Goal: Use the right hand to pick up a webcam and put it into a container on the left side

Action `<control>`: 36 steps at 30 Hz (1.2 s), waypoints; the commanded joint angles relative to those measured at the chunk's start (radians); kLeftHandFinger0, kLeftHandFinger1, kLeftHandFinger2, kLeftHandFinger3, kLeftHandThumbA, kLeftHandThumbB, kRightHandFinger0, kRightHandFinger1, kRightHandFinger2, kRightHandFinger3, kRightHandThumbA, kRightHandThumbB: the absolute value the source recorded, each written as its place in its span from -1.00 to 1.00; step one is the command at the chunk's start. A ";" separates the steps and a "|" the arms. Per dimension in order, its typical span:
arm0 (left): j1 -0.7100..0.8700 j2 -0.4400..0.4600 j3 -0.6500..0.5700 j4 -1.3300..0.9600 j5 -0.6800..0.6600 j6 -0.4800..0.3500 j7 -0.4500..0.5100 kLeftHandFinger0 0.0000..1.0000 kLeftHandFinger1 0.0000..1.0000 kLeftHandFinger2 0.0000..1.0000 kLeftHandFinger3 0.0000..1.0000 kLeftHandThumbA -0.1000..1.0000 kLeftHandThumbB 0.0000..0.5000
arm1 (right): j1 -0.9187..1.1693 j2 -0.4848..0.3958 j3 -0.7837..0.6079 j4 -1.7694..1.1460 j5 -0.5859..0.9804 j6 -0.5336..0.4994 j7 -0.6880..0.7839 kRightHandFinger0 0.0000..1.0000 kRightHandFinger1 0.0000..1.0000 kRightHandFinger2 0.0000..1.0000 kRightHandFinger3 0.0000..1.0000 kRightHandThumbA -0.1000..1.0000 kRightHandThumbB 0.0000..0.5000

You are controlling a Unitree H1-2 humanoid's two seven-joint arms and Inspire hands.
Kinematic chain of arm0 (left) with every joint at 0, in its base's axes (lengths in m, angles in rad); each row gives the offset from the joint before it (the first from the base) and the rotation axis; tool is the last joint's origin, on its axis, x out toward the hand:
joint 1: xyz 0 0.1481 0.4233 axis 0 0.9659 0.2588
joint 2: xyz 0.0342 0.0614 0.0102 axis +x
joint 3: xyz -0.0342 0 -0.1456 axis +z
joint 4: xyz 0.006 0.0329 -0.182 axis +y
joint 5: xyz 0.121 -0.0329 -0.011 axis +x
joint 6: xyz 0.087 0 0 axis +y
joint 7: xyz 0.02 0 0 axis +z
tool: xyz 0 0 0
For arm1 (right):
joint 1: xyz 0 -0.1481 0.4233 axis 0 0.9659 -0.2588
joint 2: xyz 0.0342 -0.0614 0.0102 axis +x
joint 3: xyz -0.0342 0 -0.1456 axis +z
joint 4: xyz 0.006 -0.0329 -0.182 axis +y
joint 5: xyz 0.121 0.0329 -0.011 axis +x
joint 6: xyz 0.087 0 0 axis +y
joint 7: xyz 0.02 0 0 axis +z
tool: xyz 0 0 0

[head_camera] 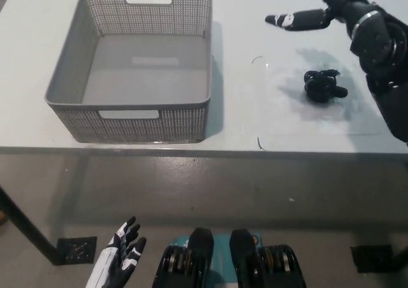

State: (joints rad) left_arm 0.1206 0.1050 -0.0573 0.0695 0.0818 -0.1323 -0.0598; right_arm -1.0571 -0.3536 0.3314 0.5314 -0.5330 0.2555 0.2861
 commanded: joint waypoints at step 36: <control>0.009 0.005 0.000 -0.006 -0.005 -0.078 -0.004 1.00 1.00 1.00 1.00 0.60 -0.83 | -0.099 0.010 0.084 0.502 -0.051 -0.077 -0.145 1.00 1.00 1.00 1.00 0.52 1.00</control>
State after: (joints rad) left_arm 0.1300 0.1047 -0.0566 0.0736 0.0812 -0.1643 -0.0606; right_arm -1.0818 -0.3468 0.4211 1.0271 -0.5842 0.2230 0.1968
